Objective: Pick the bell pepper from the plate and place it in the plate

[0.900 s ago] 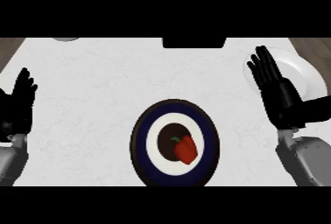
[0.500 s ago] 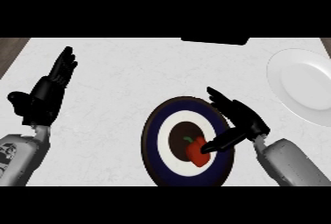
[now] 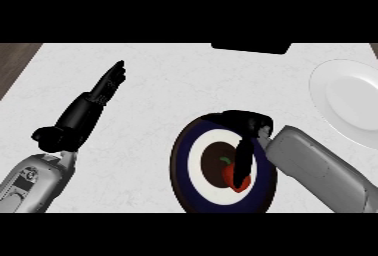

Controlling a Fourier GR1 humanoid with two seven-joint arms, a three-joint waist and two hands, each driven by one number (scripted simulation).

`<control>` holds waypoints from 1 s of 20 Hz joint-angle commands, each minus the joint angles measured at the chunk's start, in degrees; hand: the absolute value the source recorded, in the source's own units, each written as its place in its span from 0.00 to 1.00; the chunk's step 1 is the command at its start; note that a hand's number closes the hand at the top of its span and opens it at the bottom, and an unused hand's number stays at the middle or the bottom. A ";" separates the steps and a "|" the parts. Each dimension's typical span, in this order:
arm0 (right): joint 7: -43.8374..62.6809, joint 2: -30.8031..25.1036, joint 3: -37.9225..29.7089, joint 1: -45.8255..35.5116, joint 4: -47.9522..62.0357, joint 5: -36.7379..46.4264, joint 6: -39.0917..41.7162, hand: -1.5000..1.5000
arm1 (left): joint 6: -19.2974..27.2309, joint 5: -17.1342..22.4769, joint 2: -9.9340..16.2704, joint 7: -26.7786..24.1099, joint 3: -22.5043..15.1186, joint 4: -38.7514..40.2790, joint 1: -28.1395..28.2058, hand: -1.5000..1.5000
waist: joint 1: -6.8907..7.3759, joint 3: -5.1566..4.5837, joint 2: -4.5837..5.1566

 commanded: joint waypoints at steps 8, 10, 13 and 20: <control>20.09 19.19 -2.22 -19.53 22.71 -7.30 16.78 0.00 | -1.43 -0.61 0.78 -1.71 1.87 -1.09 4.59 0.50 | -4.55 0.11 -0.83; 23.55 20.27 -2.69 -20.17 24.79 -9.44 19.70 0.00 | -1.42 -0.76 1.09 -2.39 1.88 -3.10 7.96 0.50 | -4.69 0.13 -1.08; 27.12 19.67 -4.34 -24.16 29.16 -14.39 27.25 0.00 | -3.47 1.43 3.47 -0.87 5.54 -2.32 5.58 0.50 | -5.02 0.11 -1.10; 24.28 22.73 -2.47 -30.19 41.16 -10.50 28.36 0.00 | -2.51 -2.04 0.83 -2.86 3.19 -4.11 8.27 0.50 | -4.71 0.16 -0.84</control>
